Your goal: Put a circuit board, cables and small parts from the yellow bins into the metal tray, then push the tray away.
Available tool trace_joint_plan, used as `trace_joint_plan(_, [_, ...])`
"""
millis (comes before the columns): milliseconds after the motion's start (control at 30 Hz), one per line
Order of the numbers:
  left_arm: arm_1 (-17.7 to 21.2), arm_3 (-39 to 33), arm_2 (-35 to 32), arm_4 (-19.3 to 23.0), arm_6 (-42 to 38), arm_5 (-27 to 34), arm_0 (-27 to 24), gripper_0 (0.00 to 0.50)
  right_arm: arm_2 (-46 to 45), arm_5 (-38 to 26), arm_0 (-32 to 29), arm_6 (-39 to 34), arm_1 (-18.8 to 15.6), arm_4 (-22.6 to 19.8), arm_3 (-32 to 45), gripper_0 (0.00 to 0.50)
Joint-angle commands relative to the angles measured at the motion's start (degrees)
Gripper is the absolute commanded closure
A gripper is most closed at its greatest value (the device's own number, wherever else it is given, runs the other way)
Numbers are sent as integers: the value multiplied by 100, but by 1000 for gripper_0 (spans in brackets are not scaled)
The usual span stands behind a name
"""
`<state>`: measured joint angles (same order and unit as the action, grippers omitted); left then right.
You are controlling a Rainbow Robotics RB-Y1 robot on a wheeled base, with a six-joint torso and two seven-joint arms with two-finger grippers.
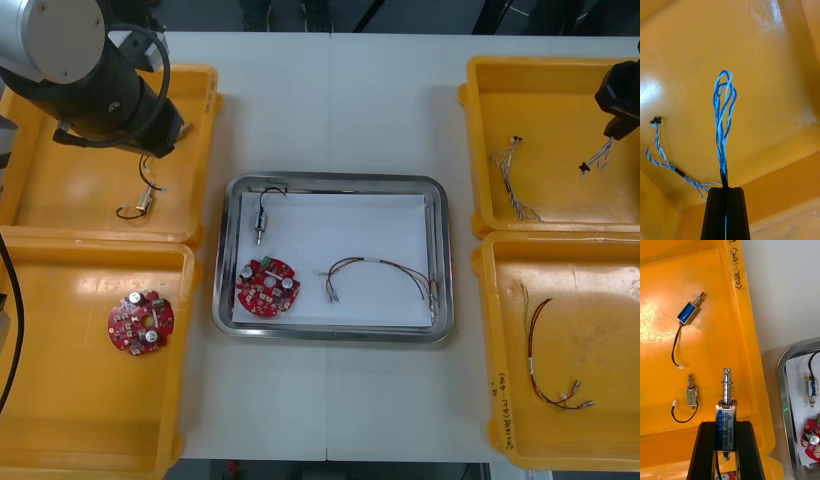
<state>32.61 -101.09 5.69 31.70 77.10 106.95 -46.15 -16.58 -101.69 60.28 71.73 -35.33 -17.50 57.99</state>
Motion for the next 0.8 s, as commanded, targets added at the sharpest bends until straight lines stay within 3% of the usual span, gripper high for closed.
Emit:
trace_joint_plan(33, [-62,-236,2,20,-301,45,10,499,392,-387,-315,175,0,-254,951,500])
trace_joint_plan(200, [-62,-236,-25,73,-301,45,10,498,629,-831,-623,131,-18,-685,1909,500])
trace_joint_plan(433, [-62,-244,-33,82,-301,54,10,498,1148,-831,-684,122,-9,-825,3034,500])
trace_joint_plan(800, [-62,-244,-51,82,-301,54,10,496,2079,-831,-913,-18,0,-1775,4379,500])
